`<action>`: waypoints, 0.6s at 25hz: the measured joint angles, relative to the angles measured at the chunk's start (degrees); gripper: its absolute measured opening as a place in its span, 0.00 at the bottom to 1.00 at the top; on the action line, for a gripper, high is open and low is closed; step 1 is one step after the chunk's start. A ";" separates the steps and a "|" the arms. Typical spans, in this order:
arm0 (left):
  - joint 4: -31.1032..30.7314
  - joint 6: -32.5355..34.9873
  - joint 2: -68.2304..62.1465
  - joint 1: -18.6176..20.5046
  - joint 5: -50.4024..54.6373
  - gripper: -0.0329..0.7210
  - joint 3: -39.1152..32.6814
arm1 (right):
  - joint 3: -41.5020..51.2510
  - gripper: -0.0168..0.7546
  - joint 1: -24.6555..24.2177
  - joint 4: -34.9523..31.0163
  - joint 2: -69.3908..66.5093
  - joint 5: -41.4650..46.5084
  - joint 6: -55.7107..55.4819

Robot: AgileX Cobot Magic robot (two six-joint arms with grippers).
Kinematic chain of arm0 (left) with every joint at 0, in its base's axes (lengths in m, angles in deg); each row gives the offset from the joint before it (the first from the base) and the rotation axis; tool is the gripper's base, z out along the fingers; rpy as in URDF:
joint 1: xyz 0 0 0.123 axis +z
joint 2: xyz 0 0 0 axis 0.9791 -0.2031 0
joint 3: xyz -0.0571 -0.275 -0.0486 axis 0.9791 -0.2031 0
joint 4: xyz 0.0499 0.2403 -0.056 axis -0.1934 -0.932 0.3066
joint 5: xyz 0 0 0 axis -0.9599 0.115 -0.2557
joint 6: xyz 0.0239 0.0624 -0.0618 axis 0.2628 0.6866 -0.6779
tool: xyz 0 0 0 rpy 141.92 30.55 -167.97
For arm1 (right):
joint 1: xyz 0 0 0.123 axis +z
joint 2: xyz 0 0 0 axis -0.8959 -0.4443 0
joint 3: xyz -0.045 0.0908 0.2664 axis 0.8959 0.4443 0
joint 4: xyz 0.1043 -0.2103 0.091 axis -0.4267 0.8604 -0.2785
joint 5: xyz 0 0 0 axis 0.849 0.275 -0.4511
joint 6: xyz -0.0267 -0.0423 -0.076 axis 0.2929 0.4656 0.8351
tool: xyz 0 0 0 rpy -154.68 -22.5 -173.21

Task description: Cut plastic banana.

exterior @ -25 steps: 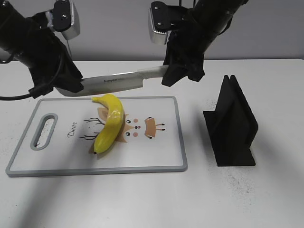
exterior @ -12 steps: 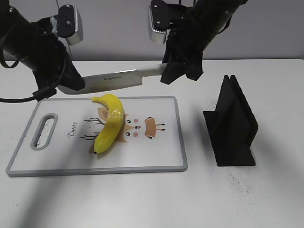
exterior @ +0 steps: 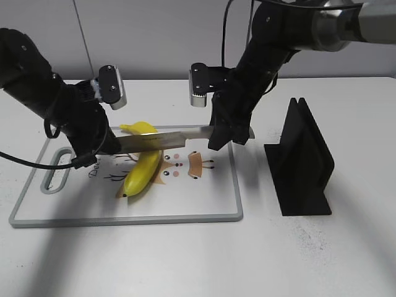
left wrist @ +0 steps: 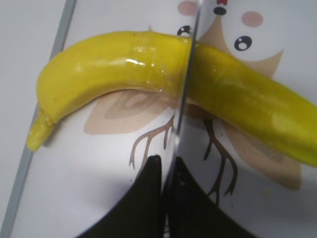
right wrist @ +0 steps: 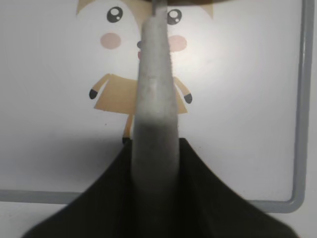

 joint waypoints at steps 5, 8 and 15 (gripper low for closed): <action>0.04 0.23 1.09 -0.11 -0.78 0.04 -0.11 | -0.12 0.23 0.12 0.62 0.66 0.01 -0.12; -0.53 0.18 2.36 -0.29 -1.05 0.04 -0.55 | 0.11 0.23 0.29 0.75 1.53 0.01 -0.27; -1.71 -0.32 10.59 -0.36 2.66 0.03 -1.02 | 0.54 0.23 0.42 1.13 8.18 2.57 -0.73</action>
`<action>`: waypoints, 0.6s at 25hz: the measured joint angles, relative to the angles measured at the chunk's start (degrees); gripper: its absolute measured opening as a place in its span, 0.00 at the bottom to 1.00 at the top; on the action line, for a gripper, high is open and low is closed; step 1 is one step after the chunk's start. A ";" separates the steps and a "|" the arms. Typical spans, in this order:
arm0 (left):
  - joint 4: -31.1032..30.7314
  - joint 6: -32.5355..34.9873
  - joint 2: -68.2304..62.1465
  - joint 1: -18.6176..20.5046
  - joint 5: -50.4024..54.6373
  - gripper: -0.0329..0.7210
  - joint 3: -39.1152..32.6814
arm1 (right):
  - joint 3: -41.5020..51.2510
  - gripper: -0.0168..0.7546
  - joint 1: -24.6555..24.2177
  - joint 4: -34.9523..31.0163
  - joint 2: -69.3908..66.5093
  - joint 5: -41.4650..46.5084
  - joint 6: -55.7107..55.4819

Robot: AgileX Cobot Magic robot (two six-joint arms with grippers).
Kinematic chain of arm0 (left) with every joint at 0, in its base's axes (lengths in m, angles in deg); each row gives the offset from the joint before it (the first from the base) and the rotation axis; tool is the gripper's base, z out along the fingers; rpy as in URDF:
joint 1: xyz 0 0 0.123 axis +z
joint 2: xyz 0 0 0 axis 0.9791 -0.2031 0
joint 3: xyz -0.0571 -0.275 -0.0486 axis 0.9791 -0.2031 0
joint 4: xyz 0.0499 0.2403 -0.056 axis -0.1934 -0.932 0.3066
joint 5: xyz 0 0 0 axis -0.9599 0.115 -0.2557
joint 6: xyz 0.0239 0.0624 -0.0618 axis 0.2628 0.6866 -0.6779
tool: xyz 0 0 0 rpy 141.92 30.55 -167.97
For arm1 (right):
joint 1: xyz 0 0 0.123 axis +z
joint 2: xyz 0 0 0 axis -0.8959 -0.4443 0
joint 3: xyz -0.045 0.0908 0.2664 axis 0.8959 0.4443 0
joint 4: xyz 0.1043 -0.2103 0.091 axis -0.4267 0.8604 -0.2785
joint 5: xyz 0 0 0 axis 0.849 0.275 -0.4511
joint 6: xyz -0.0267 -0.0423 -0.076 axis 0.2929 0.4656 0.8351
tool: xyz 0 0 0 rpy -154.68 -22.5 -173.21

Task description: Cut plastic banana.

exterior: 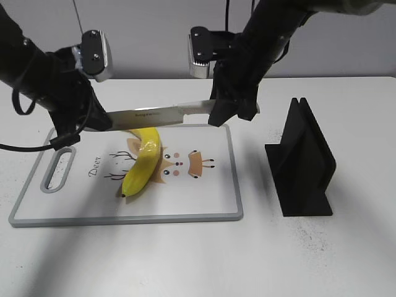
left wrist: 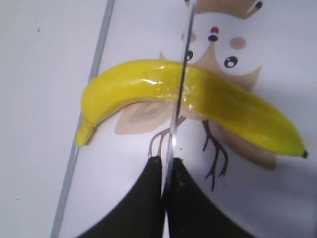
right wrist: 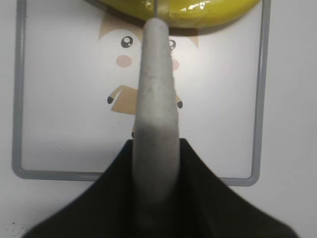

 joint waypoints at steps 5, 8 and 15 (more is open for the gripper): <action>-0.11 -0.38 6.46 0.00 4.12 0.03 -0.03 | 0.00 0.23 0.00 -0.24 4.72 2.85 -0.23; -0.13 -0.51 8.90 0.00 5.65 0.03 -0.03 | 0.00 0.23 0.00 -0.50 6.43 3.79 -0.23; 3.63 -1.27 9.86 0.51 6.86 0.39 -0.03 | 0.12 0.23 0.00 0.53 6.87 5.77 -0.63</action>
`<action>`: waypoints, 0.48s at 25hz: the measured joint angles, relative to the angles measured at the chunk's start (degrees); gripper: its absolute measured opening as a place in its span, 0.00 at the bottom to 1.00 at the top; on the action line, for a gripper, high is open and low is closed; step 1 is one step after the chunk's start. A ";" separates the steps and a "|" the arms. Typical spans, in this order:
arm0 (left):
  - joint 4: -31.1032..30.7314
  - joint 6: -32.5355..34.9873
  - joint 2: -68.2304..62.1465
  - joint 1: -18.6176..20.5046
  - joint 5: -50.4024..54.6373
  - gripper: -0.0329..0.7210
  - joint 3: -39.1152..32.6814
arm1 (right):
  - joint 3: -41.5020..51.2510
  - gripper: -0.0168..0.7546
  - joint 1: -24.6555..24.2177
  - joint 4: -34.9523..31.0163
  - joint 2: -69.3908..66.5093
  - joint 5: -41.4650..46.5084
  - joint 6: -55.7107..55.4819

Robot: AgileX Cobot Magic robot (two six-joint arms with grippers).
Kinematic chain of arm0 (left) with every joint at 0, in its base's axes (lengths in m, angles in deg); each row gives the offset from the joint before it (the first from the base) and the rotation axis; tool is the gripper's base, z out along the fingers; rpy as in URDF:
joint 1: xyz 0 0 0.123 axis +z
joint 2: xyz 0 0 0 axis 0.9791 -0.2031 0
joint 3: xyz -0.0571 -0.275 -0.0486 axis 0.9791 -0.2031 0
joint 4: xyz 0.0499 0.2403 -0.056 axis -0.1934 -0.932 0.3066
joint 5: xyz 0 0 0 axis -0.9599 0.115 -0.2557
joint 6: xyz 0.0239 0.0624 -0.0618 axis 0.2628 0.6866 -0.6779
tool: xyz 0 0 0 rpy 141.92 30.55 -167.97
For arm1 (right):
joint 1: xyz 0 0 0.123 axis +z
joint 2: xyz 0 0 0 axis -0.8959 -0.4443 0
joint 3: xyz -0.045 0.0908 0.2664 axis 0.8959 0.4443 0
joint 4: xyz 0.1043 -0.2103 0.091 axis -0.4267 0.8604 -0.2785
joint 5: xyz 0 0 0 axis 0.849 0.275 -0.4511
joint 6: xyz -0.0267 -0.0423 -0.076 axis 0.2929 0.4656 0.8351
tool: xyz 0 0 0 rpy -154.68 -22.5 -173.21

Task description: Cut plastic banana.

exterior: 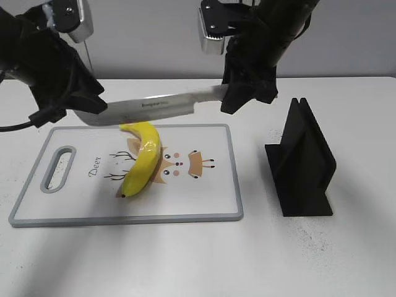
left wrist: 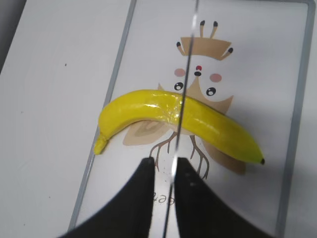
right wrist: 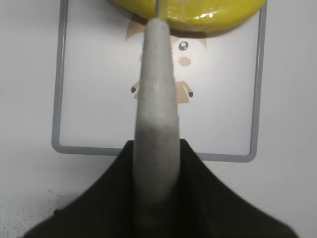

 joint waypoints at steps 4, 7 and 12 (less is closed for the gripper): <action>3.75 -0.25 0.00 0.17 -0.96 0.83 0.00 | 0.02 0.23 -0.06 0.83 0.00 0.82 0.00; 5.30 -1.00 0.21 0.23 -1.36 0.88 0.00 | 0.02 0.23 -0.06 0.83 0.00 0.99 -0.13; 5.61 -8.02 3.05 0.61 -2.35 0.89 0.00 | -0.26 0.23 -0.06 3.29 0.00 0.76 -11.18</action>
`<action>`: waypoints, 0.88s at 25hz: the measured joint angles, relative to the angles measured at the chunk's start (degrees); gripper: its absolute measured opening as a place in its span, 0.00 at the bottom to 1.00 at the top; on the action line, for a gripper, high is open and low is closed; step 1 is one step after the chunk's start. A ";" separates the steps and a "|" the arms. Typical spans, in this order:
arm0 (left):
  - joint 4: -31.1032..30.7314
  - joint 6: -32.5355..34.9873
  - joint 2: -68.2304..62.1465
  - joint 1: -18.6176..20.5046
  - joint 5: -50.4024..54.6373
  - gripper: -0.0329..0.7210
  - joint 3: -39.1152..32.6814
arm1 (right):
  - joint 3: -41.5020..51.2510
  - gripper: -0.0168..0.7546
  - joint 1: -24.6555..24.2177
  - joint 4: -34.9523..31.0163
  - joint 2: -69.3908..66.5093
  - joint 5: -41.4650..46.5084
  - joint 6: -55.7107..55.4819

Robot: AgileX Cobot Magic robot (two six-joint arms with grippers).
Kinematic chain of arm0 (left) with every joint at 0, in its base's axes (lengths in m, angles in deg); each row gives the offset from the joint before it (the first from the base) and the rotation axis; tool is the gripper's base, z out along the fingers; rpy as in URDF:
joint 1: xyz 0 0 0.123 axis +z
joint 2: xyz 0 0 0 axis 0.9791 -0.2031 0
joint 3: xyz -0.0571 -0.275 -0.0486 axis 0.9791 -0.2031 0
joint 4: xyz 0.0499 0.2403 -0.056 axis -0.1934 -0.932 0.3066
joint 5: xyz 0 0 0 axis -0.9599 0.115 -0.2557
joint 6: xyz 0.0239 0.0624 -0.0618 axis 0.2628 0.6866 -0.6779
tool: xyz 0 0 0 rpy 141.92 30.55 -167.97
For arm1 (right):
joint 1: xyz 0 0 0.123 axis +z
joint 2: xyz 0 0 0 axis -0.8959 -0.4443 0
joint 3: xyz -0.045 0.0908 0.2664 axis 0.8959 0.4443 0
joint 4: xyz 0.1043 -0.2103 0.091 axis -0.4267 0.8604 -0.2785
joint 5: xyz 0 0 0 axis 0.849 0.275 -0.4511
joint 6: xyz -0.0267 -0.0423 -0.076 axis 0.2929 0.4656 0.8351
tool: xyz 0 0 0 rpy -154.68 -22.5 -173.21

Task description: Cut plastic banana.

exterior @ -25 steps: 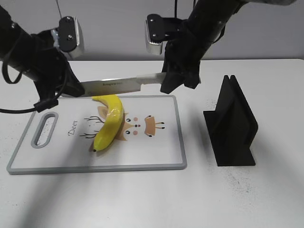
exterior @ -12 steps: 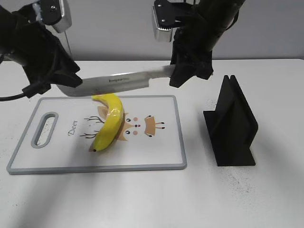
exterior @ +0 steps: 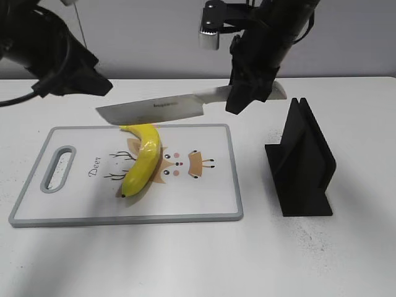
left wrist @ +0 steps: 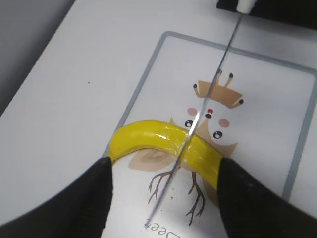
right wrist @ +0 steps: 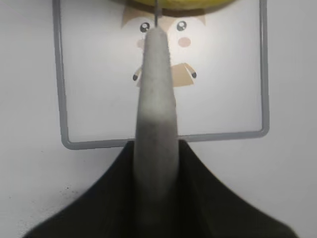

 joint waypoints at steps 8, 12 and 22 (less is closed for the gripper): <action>-2.15 -23.29 6.44 4.16 -2.69 0.88 0.80 | -9.59 0.23 0.00 5.22 0.00 2.60 -22.30; -12.49 -39.28 7.84 6.83 4.09 0.85 4.53 | -13.59 0.23 0.00 5.36 0.83 2.67 -29.27; -37.75 -66.63 8.59 9.69 27.24 0.82 11.71 | -13.15 0.23 0.00 13.98 7.82 3.29 -55.62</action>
